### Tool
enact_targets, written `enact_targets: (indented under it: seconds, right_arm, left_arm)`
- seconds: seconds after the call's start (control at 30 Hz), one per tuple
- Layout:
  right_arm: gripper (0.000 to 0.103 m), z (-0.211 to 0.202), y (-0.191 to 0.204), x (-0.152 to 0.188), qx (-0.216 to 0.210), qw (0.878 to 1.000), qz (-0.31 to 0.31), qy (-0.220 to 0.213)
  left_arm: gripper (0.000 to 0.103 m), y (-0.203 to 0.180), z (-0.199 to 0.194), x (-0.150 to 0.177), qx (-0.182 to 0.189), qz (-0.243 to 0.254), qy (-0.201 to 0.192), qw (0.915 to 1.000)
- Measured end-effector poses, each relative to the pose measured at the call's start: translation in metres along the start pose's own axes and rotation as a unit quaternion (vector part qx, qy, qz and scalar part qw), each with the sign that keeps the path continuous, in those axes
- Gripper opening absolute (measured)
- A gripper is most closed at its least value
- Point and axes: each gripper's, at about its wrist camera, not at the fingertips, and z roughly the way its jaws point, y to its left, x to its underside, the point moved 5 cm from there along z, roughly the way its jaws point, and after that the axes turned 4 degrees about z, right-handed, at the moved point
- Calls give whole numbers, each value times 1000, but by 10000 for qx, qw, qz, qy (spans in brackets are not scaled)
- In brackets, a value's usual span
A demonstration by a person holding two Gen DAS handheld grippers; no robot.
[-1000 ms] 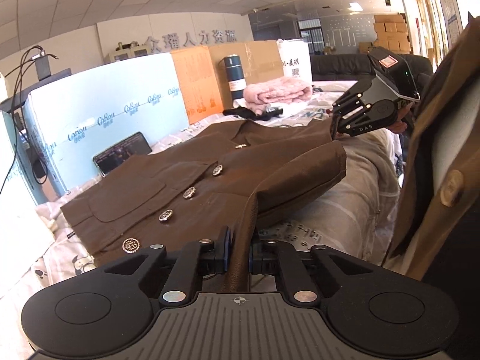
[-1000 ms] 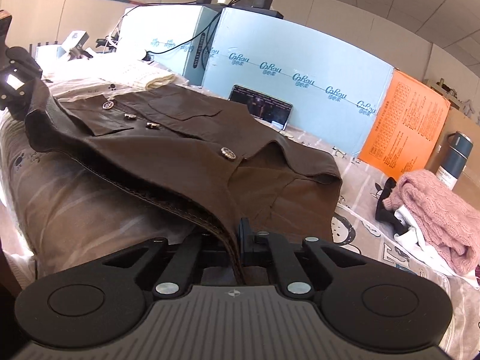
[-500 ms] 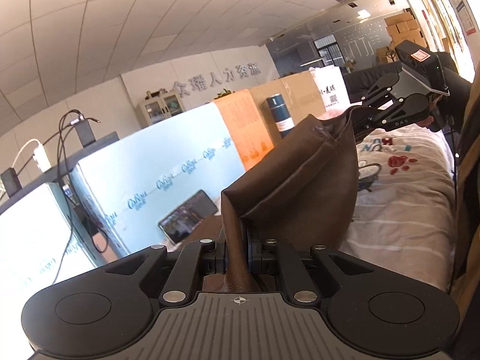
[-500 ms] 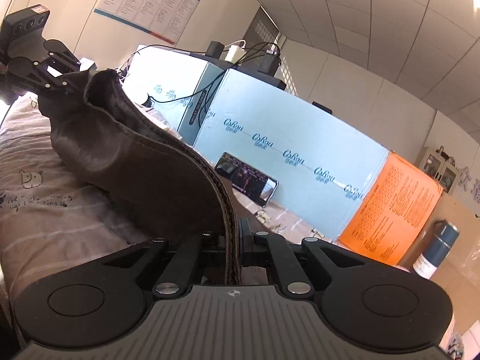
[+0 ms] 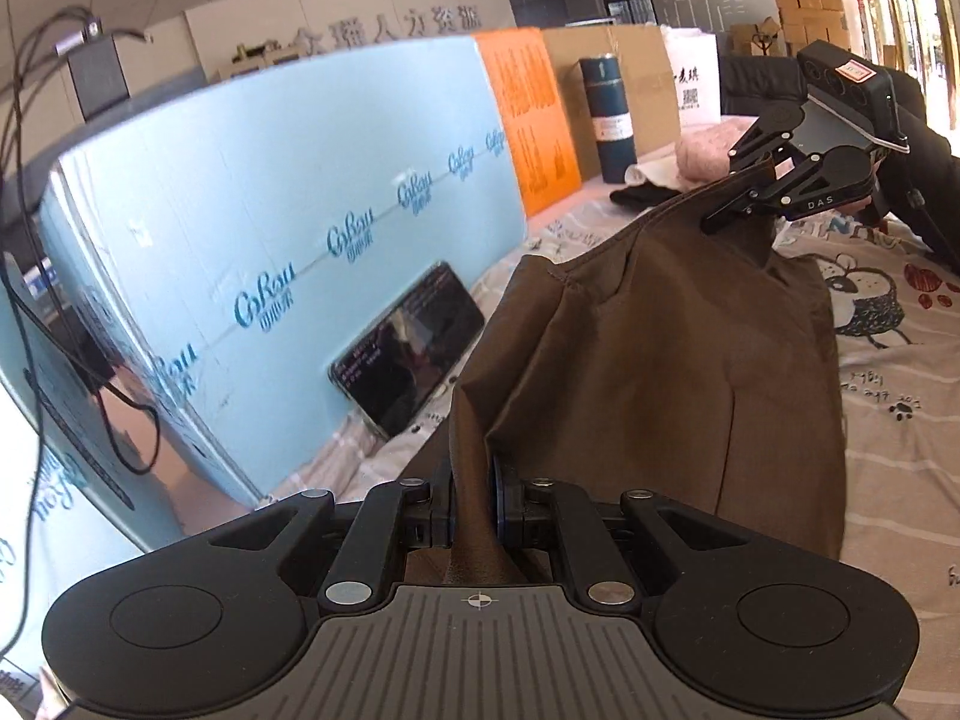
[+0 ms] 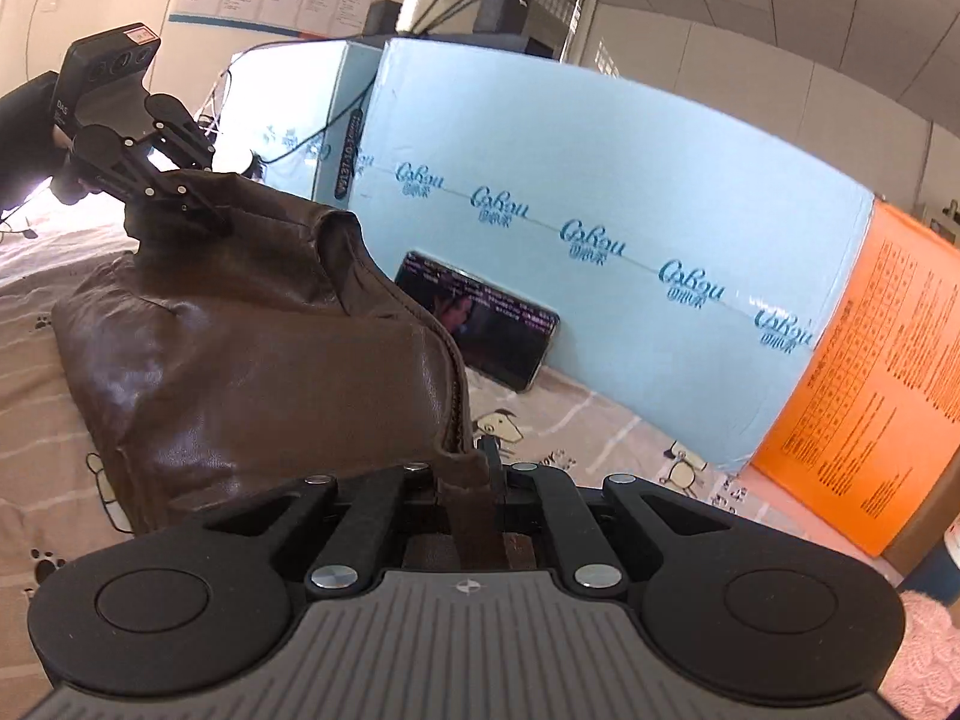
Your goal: Fold clothes
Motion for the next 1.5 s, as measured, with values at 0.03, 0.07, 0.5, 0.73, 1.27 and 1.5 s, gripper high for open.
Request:
enact_targets:
  seconds: [0.03,0.07,0.5,0.73,1.27,1.5]
  right_arm:
    - [4,8,-3,6,-8,9999,84,84]
    - [4,14,-6,13,-16,9997,168,158]
    - [41,0,-31,41,126,9826,1849,-70]
    - [53,-15,-38,51,688,9482,3098,-118]
    - [25,-22,-38,67,1740,9145,3631,-399]
    - [64,-17,-42,77,2137,9043,3690,-228]
  left_arm:
    - [9,3,12,4,77,-39,109,9999]
    - [10,6,22,8,139,-94,185,9997]
    - [79,43,17,67,1174,-2084,-535,9695]
    - [81,17,-16,73,422,-2369,-752,9677]
    - [12,24,11,40,-1438,-2470,-347,9577]
    - [65,35,3,56,-1833,-3044,-279,9343]
